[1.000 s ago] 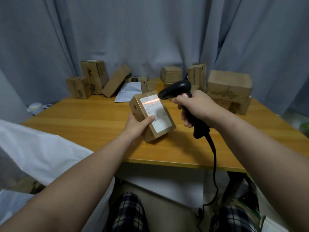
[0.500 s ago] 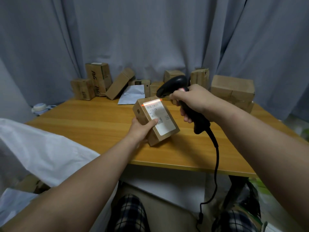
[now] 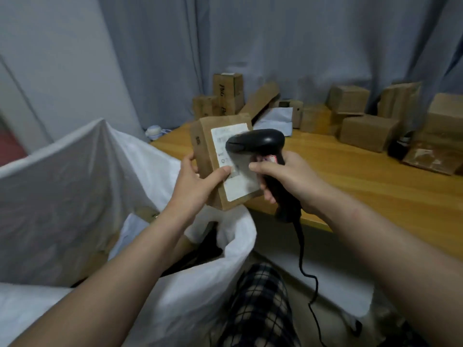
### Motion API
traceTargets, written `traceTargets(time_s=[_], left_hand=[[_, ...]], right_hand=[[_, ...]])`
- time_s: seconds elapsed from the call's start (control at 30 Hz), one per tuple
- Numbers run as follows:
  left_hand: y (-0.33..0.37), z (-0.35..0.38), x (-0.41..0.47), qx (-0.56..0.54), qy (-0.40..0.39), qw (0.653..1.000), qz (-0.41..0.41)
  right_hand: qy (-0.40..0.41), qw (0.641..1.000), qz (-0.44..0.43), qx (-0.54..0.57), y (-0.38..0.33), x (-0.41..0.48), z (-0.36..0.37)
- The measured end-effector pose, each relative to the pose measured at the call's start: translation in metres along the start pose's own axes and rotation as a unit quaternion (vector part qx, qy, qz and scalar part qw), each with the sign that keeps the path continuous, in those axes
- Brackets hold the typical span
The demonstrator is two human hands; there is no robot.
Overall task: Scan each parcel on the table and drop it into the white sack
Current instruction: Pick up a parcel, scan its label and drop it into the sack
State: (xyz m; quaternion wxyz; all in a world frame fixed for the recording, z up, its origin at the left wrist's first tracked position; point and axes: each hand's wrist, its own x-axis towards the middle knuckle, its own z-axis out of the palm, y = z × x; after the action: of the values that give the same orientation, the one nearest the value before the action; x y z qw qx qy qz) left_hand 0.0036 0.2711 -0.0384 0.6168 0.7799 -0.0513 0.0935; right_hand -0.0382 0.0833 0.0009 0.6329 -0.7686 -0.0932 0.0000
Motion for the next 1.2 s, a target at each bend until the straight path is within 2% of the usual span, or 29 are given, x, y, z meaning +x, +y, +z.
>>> traceTargets(time_s=[0.13,0.23,0.3,0.37,0.47,0.57,0.67,0.77,0.9,1.0,1.1,1.2], left_hand=[[-0.020,-0.081,-0.014,0.077,0.082,0.993,-0.021],[-0.033,-0.124,-0.008,0.227,0.130,0.965,0.006],[-0.040,-0.141,0.002,0.352,0.143,0.925,0.017],[-0.049,-0.150,0.014,0.478,0.142,0.866,0.022],[-0.071,-0.154,0.032,0.582,0.101,0.807,-0.007],[-0.100,-0.148,0.048,0.618,0.054,0.784,-0.034],[-0.118,-0.145,0.061,0.621,0.028,0.778,-0.087],[-0.115,-0.150,0.072,0.625,0.018,0.773,-0.106],[-0.114,-0.148,0.065,0.700,-0.024,0.707,-0.094],[-0.118,-0.141,0.056,0.718,-0.054,0.687,-0.094],[-0.109,-0.133,0.051,0.703,-0.078,0.701,-0.090],[-0.091,-0.109,0.049,0.680,-0.045,0.732,0.006]], right_hand=[[-0.033,0.999,0.020,0.038,0.014,0.017,0.065],[-0.048,0.998,0.036,0.037,0.023,0.028,0.101],[-0.048,0.998,0.037,0.030,0.029,0.036,0.115],[-0.041,0.998,0.037,0.028,0.034,0.043,0.125],[-0.027,0.997,0.054,0.038,0.043,0.051,0.131],[-0.012,0.996,0.081,0.037,0.056,0.060,0.131],[0.019,0.993,0.107,0.045,0.067,0.068,0.128],[0.048,0.989,0.127,0.065,0.074,0.074,0.123],[0.055,0.987,0.128,0.078,0.078,0.074,0.122],[0.040,0.989,0.123,0.076,0.079,0.070,0.125],[0.020,0.991,0.111,0.067,0.076,0.066,0.127],[0.035,0.992,0.099,0.065,0.071,0.063,0.117]])
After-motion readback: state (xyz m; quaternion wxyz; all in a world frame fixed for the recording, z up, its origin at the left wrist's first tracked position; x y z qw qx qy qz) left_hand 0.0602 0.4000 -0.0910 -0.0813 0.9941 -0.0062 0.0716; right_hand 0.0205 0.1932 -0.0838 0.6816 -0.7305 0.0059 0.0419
